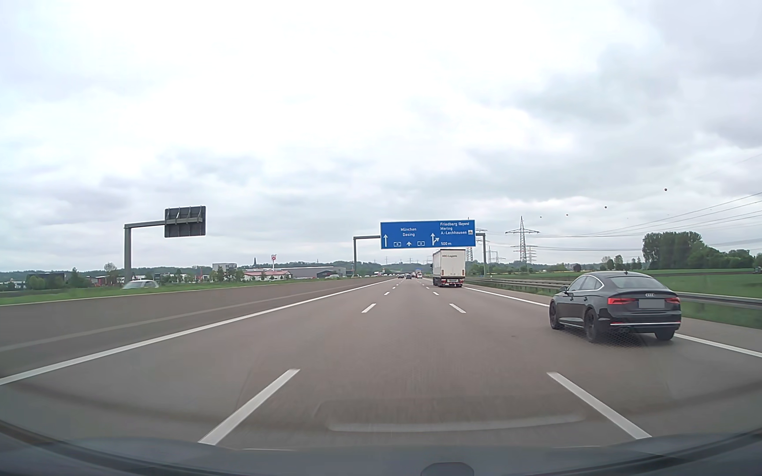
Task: Follow the waypoints while adhering to traffic rules and regulations
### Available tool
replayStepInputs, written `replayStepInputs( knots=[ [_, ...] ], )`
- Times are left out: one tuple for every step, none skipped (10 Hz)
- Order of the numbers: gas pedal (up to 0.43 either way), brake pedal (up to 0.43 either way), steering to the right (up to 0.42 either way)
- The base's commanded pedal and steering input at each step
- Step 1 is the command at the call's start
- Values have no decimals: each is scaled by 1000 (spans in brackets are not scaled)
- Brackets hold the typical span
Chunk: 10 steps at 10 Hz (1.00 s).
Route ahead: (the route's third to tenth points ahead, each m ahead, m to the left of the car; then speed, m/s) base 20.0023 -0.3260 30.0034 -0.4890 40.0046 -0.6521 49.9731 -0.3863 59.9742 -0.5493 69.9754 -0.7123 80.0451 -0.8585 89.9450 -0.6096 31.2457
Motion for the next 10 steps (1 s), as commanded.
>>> replayStepInputs(
  knots=[
    [248,0,-1],
    [248,0,-1],
    [248,0,-1],
    [248,0,-1],
    [248,0,-1],
    [248,0,-1],
    [248,0,-1],
    [240,0,-1],
    [240,0,-1],
    [240,0,-1]
  ],
)
